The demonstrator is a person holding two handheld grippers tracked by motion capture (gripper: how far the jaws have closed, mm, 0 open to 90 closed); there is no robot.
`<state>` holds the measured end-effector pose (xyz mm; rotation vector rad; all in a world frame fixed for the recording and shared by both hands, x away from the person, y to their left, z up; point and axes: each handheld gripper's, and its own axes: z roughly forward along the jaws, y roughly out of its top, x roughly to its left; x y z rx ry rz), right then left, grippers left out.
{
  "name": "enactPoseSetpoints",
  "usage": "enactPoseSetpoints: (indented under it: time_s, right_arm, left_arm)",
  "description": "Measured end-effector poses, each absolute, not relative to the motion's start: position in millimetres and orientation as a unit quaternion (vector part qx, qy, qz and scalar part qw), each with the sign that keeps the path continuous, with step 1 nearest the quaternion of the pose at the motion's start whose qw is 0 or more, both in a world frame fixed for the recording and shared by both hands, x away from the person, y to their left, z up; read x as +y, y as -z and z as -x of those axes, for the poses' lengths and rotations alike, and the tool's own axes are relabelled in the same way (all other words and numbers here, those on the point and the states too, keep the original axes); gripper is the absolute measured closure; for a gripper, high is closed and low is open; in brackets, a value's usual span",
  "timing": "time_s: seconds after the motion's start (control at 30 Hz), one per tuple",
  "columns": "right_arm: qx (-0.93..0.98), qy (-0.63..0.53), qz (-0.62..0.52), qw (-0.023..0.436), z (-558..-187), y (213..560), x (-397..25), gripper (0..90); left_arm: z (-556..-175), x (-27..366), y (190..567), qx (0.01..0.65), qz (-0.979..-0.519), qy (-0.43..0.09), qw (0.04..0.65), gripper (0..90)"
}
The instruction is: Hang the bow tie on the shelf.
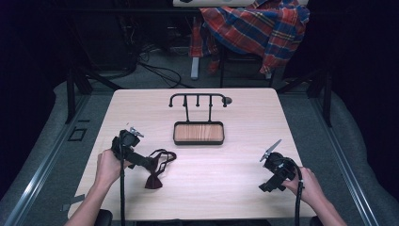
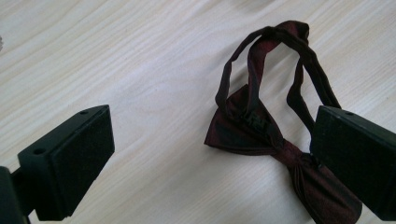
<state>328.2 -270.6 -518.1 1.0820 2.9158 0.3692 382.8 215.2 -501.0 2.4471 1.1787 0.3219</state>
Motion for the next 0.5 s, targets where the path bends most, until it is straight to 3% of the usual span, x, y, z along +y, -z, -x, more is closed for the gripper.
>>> enactPoseSetpoints:
  time_s: [0.5]
  right_arm:
    - [0.929, -0.122, -0.349, 0.002, -328, 518, -270, 13.7]
  left_arm:
    - [-400, 202, 501, 0.408, -0.881, -0.102, 0.216, 0.0]
